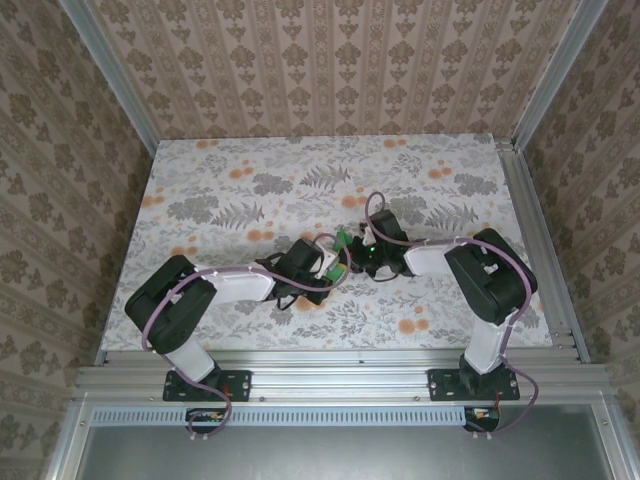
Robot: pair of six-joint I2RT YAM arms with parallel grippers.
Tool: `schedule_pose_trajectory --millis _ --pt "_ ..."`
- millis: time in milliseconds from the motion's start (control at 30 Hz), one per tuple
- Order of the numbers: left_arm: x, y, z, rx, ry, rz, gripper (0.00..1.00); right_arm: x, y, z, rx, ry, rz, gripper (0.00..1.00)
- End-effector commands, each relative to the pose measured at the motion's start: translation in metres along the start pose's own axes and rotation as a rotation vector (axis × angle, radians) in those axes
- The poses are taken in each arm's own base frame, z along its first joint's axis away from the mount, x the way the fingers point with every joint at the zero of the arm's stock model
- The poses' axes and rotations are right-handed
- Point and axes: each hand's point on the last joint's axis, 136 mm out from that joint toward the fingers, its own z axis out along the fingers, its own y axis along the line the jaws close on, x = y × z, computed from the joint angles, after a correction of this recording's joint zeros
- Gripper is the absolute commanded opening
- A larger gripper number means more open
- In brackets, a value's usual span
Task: Fold a paper plane with a square sheet of paper (pick it up from the middle)
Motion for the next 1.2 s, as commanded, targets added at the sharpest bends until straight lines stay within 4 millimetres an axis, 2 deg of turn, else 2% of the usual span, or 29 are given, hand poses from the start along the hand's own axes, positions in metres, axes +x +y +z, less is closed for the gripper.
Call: schedule_pose_trajectory --millis 0,167,300,467,667,800,900,1167 --pt "0.076 0.013 0.007 -0.025 0.254 -0.038 0.04 0.001 0.018 -0.003 -0.052 -0.03 0.004 0.02" --pt "0.076 0.012 0.005 -0.018 0.252 -0.043 0.04 0.001 0.013 -0.033 0.012 -0.108 -0.025 0.02" --pt "0.072 0.011 0.005 -0.016 0.249 -0.033 0.04 0.005 0.021 -0.011 -0.05 -0.054 -0.011 0.02" --pt "0.07 0.011 0.005 -0.013 0.236 -0.036 0.04 0.008 0.029 0.01 -0.036 -0.035 -0.039 0.02" --pt "0.073 0.011 0.004 -0.011 0.246 -0.032 0.04 -0.002 0.003 0.025 0.084 -0.045 -0.069 0.02" --pt "0.074 0.011 0.003 -0.013 0.244 -0.035 0.04 -0.012 -0.022 0.025 0.237 -0.055 -0.138 0.02" --pt "0.077 0.012 0.004 -0.012 0.251 -0.039 0.04 -0.022 -0.038 0.03 0.249 -0.044 -0.111 0.02" --pt "0.084 0.014 0.0 -0.016 0.264 -0.04 0.03 -0.046 -0.038 0.029 0.199 -0.059 -0.074 0.02"
